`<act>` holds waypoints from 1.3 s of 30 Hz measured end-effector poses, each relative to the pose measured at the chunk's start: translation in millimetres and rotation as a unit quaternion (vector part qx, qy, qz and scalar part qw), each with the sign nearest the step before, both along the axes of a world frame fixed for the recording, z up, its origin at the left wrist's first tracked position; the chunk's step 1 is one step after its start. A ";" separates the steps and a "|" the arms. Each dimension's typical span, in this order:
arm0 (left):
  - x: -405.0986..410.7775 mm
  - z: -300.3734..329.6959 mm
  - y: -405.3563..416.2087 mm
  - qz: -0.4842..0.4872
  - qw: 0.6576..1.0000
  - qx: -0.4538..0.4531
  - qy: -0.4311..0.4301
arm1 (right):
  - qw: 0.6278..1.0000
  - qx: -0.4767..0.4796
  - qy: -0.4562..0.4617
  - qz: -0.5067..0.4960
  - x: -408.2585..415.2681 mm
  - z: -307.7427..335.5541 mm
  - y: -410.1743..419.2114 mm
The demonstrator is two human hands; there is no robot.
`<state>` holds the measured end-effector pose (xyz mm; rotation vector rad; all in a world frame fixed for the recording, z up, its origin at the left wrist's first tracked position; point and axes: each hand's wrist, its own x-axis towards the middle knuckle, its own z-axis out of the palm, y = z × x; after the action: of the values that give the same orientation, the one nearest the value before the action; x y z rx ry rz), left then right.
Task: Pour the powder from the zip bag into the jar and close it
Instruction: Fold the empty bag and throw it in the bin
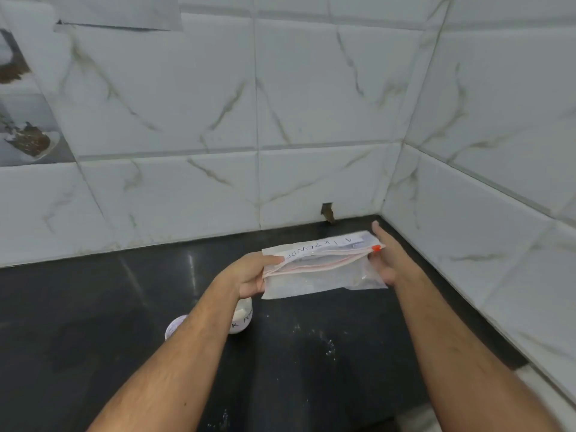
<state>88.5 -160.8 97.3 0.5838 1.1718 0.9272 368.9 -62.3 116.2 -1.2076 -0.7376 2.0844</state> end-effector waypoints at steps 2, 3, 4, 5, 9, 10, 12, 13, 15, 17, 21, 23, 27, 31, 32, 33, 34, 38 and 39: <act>3.1 2.4 2.3 0.035 0.999 0.023 0.012 | 0.997 -0.038 0.038 0.059 -0.8 0.9 3.5; 0.5 1.4 5.0 0.048 0.998 0.034 0.033 | 0.995 -0.045 0.037 0.077 -2.0 2.5 2.2; 0.1 -1.4 6.7 0.055 0.997 0.044 0.042 | 0.994 -0.038 0.024 0.100 -2.2 5.4 -1.9; 1.5 -3.1 6.2 0.056 0.996 0.051 0.047 | 0.994 -0.020 0.012 0.105 -1.4 6.5 -4.8; 21.9 -12.9 5.6 0.003 0.995 0.046 0.086 | 0.993 0.047 -0.093 0.064 33.0 -3.9 -25.1; 28.5 -13.1 6.0 -0.011 0.995 0.045 0.091 | 0.991 0.054 -0.105 0.057 42.0 -4.0 -30.7; 40.4 -12.1 7.0 -0.021 0.996 0.047 0.070 | 0.991 0.061 -0.107 0.043 56.9 -2.8 -39.2; 46.6 -11.8 7.3 -0.010 0.998 0.044 0.031 | 0.992 0.069 -0.096 0.031 64.2 -1.9 -41.8; 62.4 -10.5 5.8 0.034 0.996 0.021 -0.081 | 0.994 0.091 -0.064 -0.008 77.9 0.5 -48.4; 81.9 -16.8 6.2 0.066 0.987 0.013 -0.148 | 0.991 0.114 -0.030 -0.064 93.2 -0.4 -55.0; 146.4 -42.4 -4.1 0.069 0.977 -0.004 -0.201 | 0.978 0.127 0.009 -0.168 130.8 -5.9 -76.9; 190.9 -51.3 -14.4 0.046 0.979 -0.013 -0.200 | 0.970 0.125 0.017 -0.209 153.9 -14.4 -92.4; 287.8 -50.8 -37.7 0.006 0.989 0.009 -0.146 | 0.959 0.119 0.019 -0.256 209.9 -36.8 -130.8; 374.9 -49.6 -68.6 -0.016 0.992 0.067 -0.110 | 0.955 0.105 -0.024 -0.278 272.0 -62.0 -177.2; 393.9 -51.8 -77.3 -0.027 0.991 0.082 -0.098 | 0.954 0.106 -0.038 -0.279 288.3 -68.3 -189.6; 412.1 -55.6 -85.7 -0.041 0.991 0.097 -0.085 | 0.953 0.109 -0.049 -0.277 304.1 -74.0 -202.4; 429.5 -60.9 -93.6 -0.047 0.990 0.105 -0.081 | 0.954 0.111 -0.056 -0.272 320.1 -79.9 -215.4; 481.7 -84.5 -122.4 -0.061 0.990 0.100 -0.076 | 0.966 0.088 -0.079 -0.231 383.3 -106.0 -265.0; 489.5 -89.4 -129.8 -0.079 0.990 0.092 -0.074 | 0.968 0.080 -0.089 -0.219 396.8 -111.7 -274.5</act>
<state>578.0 -290.6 8.0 0.7329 0.8998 0.9325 765.6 -336.8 4.6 -1.3376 -0.6336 1.5442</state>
